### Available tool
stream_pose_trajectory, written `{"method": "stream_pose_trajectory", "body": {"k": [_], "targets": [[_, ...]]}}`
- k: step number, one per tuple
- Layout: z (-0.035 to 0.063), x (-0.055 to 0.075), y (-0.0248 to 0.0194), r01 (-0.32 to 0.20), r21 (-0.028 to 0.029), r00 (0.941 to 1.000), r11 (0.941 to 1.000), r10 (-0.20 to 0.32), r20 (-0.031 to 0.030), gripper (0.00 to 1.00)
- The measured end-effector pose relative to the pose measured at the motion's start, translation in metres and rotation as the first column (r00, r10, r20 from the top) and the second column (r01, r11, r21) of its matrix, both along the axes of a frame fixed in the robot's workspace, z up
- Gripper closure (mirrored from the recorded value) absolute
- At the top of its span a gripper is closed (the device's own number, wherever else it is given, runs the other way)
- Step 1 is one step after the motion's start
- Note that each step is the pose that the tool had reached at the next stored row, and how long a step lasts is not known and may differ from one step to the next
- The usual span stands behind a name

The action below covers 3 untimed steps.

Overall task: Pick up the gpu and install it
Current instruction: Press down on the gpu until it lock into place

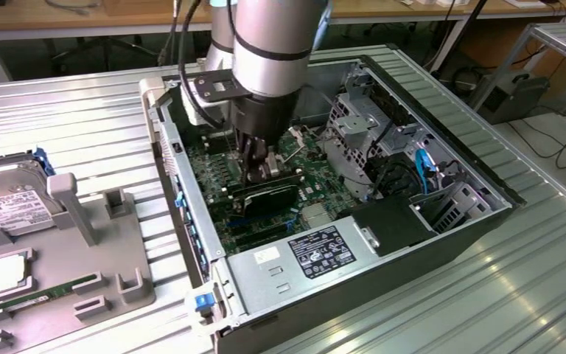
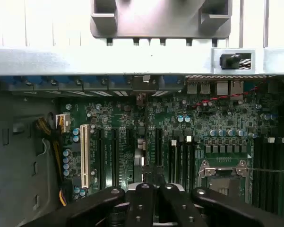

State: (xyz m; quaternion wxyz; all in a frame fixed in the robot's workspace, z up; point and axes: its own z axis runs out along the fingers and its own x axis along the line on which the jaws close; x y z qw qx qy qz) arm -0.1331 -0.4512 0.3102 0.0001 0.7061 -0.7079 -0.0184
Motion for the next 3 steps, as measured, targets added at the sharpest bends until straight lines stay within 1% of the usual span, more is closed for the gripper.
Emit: {"method": "stream_pose_trajectory", "body": {"k": [3], "targets": [[0.0001,0.0001,0.0,0.001,0.0002,1.0,1.0,-0.001,0.0,0.89]]}}
